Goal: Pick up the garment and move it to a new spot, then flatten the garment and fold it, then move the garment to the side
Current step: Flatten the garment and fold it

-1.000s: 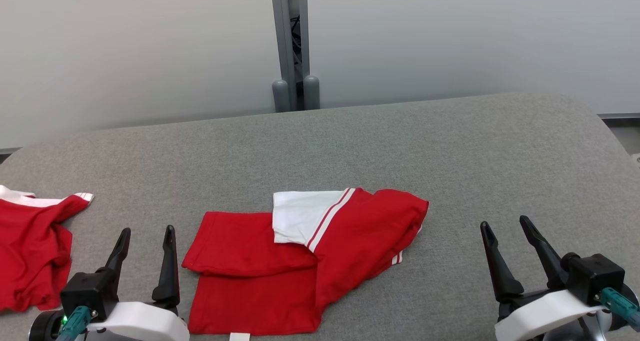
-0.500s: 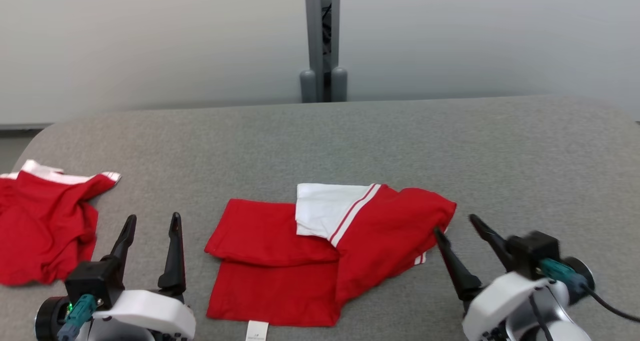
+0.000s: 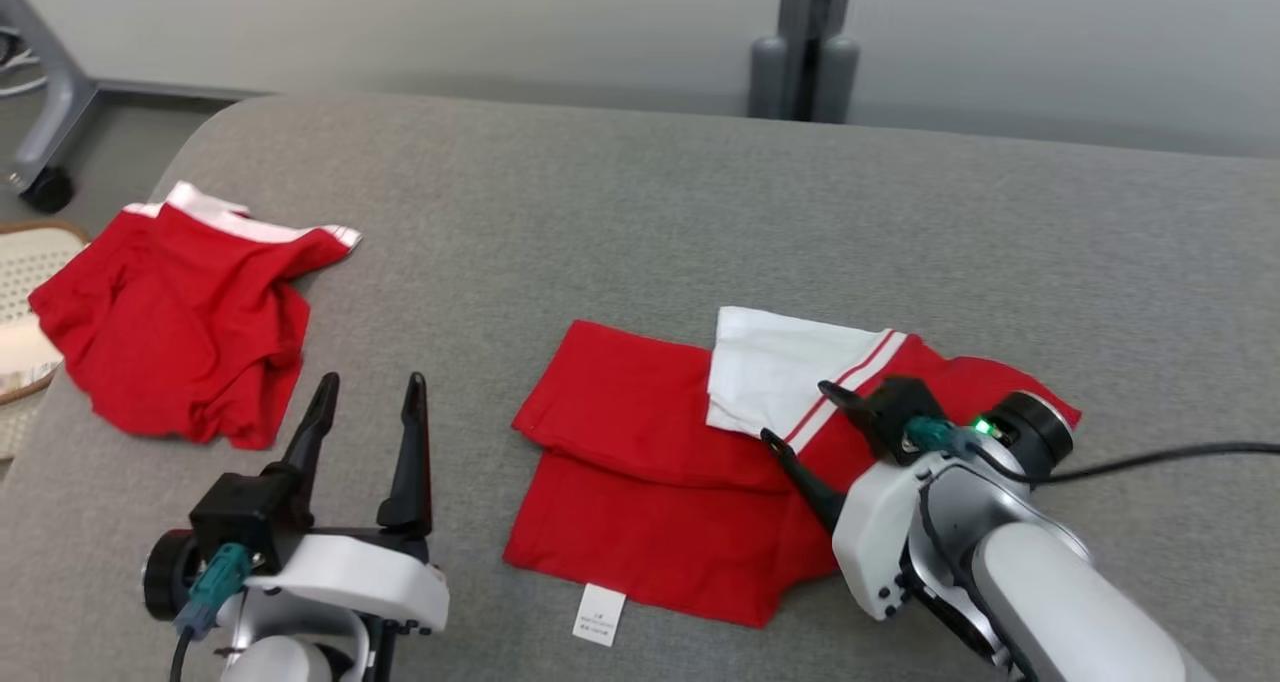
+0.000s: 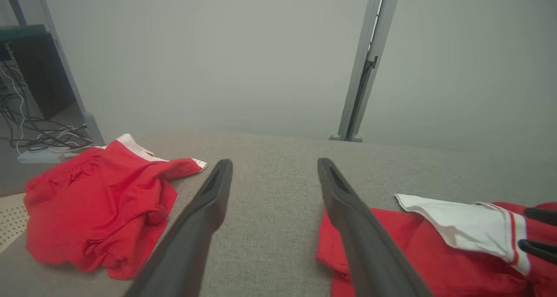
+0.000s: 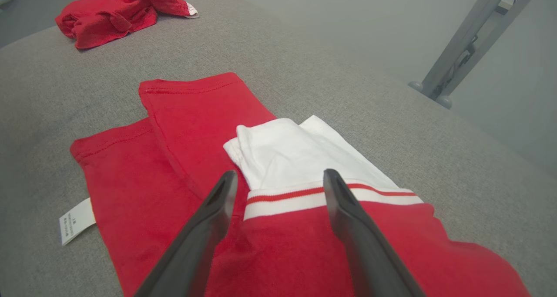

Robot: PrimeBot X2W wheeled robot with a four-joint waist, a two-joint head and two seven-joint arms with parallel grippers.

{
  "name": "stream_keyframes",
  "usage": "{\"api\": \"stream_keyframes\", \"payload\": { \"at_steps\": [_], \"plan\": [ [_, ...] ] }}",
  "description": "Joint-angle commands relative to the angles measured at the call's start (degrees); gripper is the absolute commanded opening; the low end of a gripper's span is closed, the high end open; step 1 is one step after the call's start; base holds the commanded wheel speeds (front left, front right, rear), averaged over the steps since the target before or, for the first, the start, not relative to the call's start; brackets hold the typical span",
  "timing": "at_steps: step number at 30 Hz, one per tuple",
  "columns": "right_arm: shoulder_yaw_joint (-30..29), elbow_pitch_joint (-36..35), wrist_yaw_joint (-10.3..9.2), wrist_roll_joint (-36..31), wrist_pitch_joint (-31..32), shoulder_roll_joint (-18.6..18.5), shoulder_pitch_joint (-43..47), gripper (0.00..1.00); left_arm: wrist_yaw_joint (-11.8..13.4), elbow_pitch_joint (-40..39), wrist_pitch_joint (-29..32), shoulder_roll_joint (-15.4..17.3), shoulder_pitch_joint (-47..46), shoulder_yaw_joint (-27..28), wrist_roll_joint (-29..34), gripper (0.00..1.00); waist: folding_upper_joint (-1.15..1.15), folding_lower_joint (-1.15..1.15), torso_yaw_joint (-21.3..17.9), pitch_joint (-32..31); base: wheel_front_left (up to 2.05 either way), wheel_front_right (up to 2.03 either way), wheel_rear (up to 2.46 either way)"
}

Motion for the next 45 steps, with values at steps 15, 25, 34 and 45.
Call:
{"api": "stream_keyframes", "payload": {
  "at_steps": [15, 25, 34, 45],
  "plan": [
    [6.28, 12.39, -0.01, 2.04, 1.05, -2.21, -10.77, 0.0, -3.11, 6.81, -3.79, -3.79, -5.6, -1.93, -0.8, 1.0, 0.0, 0.0, 4.08, 3.17, 0.0, 0.0, 0.0],
    [-10.27, 6.95, -0.01, 4.78, -7.37, 1.61, -1.93, 0.0, -2.7, 7.19, -4.17, -2.29, -3.99, -1.12, -0.88, 1.0, 0.0, 0.0, -0.05, 1.12, 0.0, 0.0, 0.0],
    [-22.39, -3.08, 0.0, 12.76, -13.58, 7.05, 12.61, 0.0, -1.59, 5.06, -2.62, -0.01, -2.9, -0.61, -0.47, 1.0, 0.0, 0.0, -5.55, 0.18, 0.0, 0.0, 0.0],
    [-20.87, -0.77, 0.0, 30.6, -19.28, 8.05, 23.06, 1.0, -0.72, 3.22, -0.58, 1.71, -1.19, -0.85, -0.7, 1.0, 0.0, 0.0, -9.45, -2.05, 0.0, 0.0, 0.0]
  ]
}}
